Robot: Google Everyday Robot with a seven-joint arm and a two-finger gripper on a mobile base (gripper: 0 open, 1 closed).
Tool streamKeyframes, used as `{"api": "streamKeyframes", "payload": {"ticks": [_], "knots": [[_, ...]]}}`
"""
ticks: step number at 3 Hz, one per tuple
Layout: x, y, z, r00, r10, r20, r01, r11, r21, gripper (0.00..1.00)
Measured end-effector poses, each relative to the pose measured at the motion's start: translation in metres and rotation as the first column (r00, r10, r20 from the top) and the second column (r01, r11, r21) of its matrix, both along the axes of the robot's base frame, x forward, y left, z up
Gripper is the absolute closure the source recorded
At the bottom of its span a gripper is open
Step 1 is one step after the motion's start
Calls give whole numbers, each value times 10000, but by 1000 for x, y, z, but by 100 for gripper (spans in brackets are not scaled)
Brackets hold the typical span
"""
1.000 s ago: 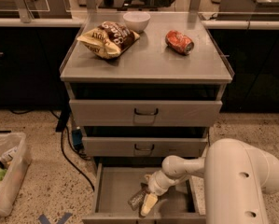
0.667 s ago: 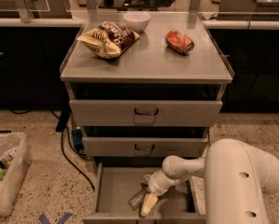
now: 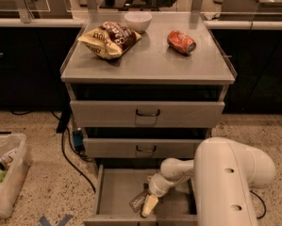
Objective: Pick water bottle from bottom drawer and place on counter
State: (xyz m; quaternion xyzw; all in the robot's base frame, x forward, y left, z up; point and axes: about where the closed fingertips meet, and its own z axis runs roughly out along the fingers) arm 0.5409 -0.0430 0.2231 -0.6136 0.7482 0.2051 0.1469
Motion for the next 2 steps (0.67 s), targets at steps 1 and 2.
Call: {"api": "streamKeyframes", "payload": {"ticks": [1, 2], "knots": [[1, 4, -12, 9997, -46, 244, 57, 9989, -473, 0], [5, 7, -21, 10000, -33, 87, 37, 9991, -420, 0]]}}
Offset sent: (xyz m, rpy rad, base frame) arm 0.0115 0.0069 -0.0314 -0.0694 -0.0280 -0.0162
